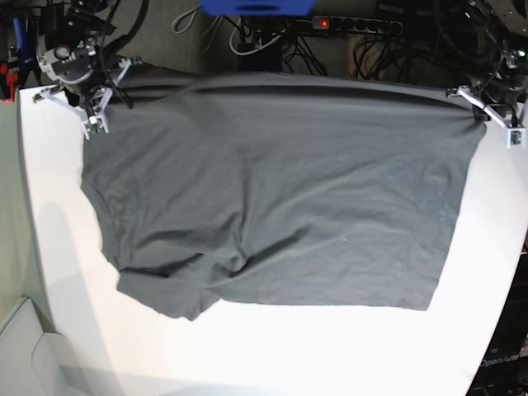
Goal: Layout the t-shirt on the table in an organized manner, then fold the t-shirt properly
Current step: 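Lift the collar edge with both grippers and fold it toward the hem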
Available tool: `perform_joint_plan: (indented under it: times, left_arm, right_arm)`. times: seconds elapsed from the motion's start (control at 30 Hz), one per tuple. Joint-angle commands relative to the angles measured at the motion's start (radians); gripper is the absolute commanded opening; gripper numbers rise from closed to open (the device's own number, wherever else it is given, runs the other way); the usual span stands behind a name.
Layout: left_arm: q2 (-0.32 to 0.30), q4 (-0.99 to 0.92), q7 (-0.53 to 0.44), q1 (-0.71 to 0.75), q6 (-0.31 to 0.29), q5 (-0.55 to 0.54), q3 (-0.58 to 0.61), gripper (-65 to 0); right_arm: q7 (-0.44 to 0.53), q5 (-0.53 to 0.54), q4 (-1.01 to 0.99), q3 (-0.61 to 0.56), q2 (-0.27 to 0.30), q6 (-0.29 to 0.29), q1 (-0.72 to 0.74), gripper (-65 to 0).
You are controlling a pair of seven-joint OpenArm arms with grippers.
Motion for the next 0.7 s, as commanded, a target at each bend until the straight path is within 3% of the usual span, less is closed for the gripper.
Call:
perform_joint_plan:
  times: [0.0, 0.23, 0.67]
  left_arm:
    - [-0.017, 0.03, -0.017, 0.009, 0.011, 0.008, -0.007, -64.5]
    - [-0.019, 0.049, -0.025, -0.014, 0.011, 0.006, -0.007, -64.5]
    - [-0.016, 0.021, -0.016, -0.157, 0.021, 0.014, 0.001, -64.5]
  right_arm:
    - [0.004, -0.016, 0.024, 0.003, 0.007, -0.011, 0.003, -65.0]
    - [0.003, 0.07, 0.034, 0.009, 0.035, -0.011, 0.027, -65.0]
    - [0.003, 0.082, 0.036, 0.004, 0.058, -0.011, 0.124, -65.0]
